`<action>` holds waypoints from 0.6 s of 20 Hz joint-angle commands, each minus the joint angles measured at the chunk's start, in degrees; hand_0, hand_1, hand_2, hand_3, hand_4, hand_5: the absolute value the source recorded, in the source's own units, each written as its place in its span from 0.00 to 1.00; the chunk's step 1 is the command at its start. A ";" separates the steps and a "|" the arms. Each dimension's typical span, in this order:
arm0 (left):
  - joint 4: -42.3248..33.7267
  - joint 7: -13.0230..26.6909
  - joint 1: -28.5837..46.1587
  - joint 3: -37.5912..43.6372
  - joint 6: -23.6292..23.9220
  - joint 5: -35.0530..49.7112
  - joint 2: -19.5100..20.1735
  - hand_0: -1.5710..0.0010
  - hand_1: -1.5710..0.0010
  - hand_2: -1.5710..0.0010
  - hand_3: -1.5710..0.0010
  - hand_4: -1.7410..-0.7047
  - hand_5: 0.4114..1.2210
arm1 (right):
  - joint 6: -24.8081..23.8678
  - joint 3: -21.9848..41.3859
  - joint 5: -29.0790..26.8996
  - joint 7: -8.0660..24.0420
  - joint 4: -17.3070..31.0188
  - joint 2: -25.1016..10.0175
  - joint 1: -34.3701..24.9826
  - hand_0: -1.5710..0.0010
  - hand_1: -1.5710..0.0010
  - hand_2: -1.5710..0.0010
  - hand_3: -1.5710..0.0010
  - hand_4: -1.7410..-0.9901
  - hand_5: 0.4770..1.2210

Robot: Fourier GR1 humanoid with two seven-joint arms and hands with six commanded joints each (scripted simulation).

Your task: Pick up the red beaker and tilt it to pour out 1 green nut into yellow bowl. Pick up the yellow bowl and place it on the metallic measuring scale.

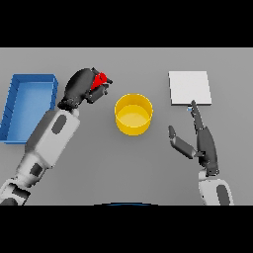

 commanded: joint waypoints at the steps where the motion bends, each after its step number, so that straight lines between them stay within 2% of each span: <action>1: -0.21 0.45 -0.25 -2.56 -0.31 -2.60 0.56 0.00 0.00 0.00 0.00 0.00 0.89 | 0.06 -0.01 -0.04 -0.11 -0.62 -0.15 0.27 1.00 1.00 1.00 1.00 0.65 0.28; 3: 0.62 1.50 -2.63 -6.87 -1.50 -7.35 2.08 0.00 0.00 0.00 0.00 0.00 0.88 | 0.47 -0.30 -0.48 -0.35 -0.94 -0.63 0.93 1.00 1.00 1.00 1.00 0.65 0.29; 5: 2.64 2.77 -5.56 -10.21 -2.86 -11.08 2.83 0.00 0.00 0.00 0.00 0.00 0.93 | 0.38 0.25 0.10 -0.72 -0.78 -0.33 0.97 1.00 1.00 1.00 1.00 0.63 0.30; 8: 3.56 1.83 -8.38 -14.42 -4.65 -15.16 4.55 0.00 0.00 0.00 0.00 0.00 0.96 | 0.64 0.17 -0.16 -0.01 -2.12 -0.61 1.06 1.00 1.00 1.00 1.00 0.62 0.31; 10: 5.34 0.99 -11.11 -16.69 -6.39 -17.26 4.96 0.00 0.00 0.00 0.00 0.09 0.98 | 0.53 0.26 -0.11 0.64 -1.35 -0.18 0.64 1.00 1.00 1.00 1.00 0.61 0.31; 11: 5.10 0.18 -11.85 -18.12 -7.68 -18.17 5.57 0.00 0.00 0.00 0.00 0.07 0.98 | 0.52 0.18 -0.39 -0.01 -0.88 0.04 0.80 1.00 1.00 1.00 1.00 0.61 0.30; 12: 5.24 -0.05 -13.03 -19.88 -9.54 -19.44 6.05 0.00 0.00 0.00 0.06 0.06 0.98 | 0.76 -0.12 -1.18 -0.41 -0.62 0.20 0.57 1.00 1.00 1.00 1.00 0.61 0.30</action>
